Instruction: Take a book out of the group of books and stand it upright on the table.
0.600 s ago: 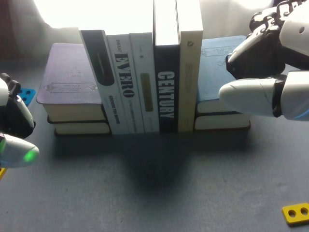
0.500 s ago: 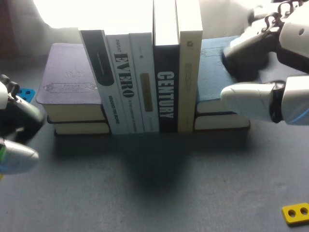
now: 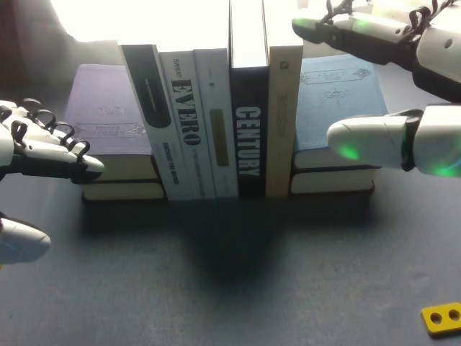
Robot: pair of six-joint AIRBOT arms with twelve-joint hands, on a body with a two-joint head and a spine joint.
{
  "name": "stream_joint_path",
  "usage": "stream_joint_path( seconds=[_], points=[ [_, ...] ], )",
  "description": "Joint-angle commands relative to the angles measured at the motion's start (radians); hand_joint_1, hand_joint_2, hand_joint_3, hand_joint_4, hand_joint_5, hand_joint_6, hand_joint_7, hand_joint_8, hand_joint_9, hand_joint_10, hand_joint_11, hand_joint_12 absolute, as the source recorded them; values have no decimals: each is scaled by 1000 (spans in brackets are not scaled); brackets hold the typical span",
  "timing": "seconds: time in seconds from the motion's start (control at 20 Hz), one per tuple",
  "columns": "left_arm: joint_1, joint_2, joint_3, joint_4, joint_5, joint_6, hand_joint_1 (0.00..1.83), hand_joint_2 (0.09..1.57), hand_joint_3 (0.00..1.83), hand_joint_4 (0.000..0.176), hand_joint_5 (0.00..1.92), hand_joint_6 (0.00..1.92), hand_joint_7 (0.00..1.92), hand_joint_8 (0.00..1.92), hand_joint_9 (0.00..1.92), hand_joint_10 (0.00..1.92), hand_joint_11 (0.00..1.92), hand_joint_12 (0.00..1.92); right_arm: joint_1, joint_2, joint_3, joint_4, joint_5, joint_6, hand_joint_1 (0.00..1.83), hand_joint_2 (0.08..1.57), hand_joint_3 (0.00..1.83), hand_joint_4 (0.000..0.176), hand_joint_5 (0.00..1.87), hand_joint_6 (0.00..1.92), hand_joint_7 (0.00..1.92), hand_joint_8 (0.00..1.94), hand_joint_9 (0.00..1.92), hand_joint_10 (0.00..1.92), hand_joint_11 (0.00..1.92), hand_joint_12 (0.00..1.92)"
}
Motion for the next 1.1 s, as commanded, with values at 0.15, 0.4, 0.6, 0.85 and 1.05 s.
stream_joint_path(
  seconds=[0.15,0.4,0.6,0.85,1.05],
  points=[
    [-6,9,-10,9,81,-1,171,1374,0,23,109,1,139,7,124,8,0,430,-16,-6,-12,71,205,-127,68,1234,2,0,36,5,43,6,21,6,3,10],
    [-19,8,-20,9,81,-1,189,1352,0,31,106,6,125,3,115,4,0,504,-110,-43,-33,81,374,-246,38,1245,4,0,18,0,1,0,0,0,0,0],
    [-18,7,-16,9,81,-1,85,1376,7,28,91,2,104,5,111,0,0,527,-162,-121,-40,210,540,-492,58,1237,0,0,73,23,54,19,47,19,32,18],
    [-18,6,-8,9,81,-1,77,1381,5,29,86,0,99,1,114,1,0,575,-148,-208,-40,360,621,-668,36,1238,1,0,95,5,65,10,60,0,0,151],
    [-19,5,-15,9,81,-1,148,1373,0,17,145,11,147,8,160,16,0,616,-149,-277,-27,415,698,-738,64,1246,2,7,159,18,61,1,44,0,0,9]
  ],
)
